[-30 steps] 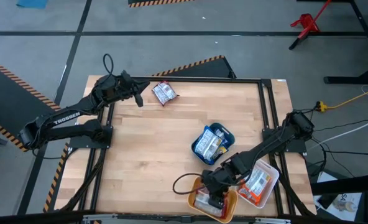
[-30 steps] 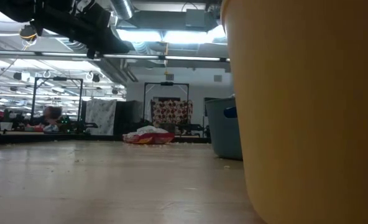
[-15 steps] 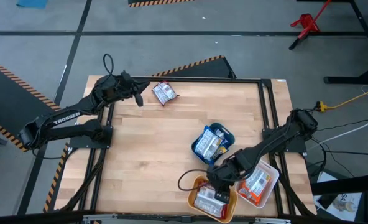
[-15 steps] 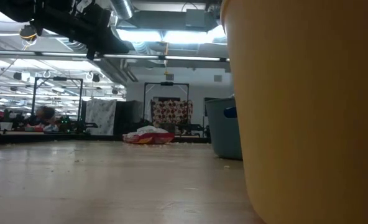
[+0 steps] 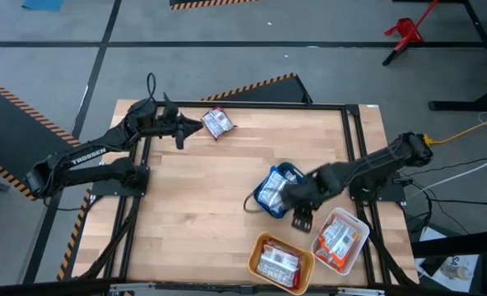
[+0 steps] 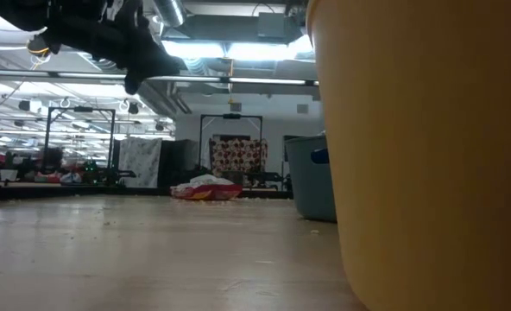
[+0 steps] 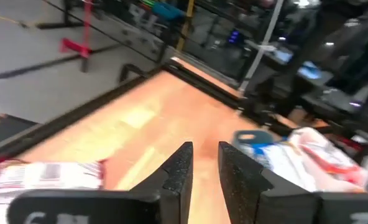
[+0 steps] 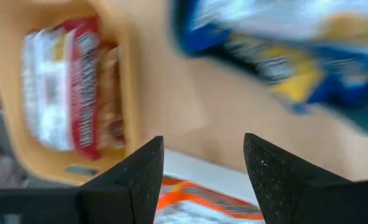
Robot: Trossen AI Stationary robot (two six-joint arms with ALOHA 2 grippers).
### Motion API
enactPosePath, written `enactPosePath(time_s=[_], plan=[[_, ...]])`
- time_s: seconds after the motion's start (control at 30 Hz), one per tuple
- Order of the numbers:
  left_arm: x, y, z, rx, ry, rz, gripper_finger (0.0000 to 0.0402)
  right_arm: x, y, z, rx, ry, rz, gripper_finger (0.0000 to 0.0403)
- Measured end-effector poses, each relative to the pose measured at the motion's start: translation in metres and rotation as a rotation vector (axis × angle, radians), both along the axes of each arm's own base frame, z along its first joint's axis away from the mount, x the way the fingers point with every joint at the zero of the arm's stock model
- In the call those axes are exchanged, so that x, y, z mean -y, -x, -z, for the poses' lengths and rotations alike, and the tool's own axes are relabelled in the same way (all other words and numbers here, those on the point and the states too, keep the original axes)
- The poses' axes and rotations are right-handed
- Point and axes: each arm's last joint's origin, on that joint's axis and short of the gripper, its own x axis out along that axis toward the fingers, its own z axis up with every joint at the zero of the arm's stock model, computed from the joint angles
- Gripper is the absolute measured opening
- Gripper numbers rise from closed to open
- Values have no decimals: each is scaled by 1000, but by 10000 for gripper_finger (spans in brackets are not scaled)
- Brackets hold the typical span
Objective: Sort Maruchan noodles
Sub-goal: Put the red noodle pack into the yellow bin
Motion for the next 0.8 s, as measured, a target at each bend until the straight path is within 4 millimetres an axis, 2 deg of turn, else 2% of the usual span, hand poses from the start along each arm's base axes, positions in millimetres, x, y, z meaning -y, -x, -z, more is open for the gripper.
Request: enactPosePath(time_s=[0.17,0.33,0.53,0.7,0.8], plan=[[1,0,-1,25,62,17,92,41,7,-18,69,129,44,207],[0,0,0,33,97,-27,110,84,2,-31,209,311,95,207],[-8,4,0,62,180,-263,111,139,-21,-35,396,415,105,207],[-14,11,2,64,248,-230,110,190,-51,-31,569,552,227,207],[-19,11,10,22,306,-246,110,219,-70,-21,677,548,293,207]])
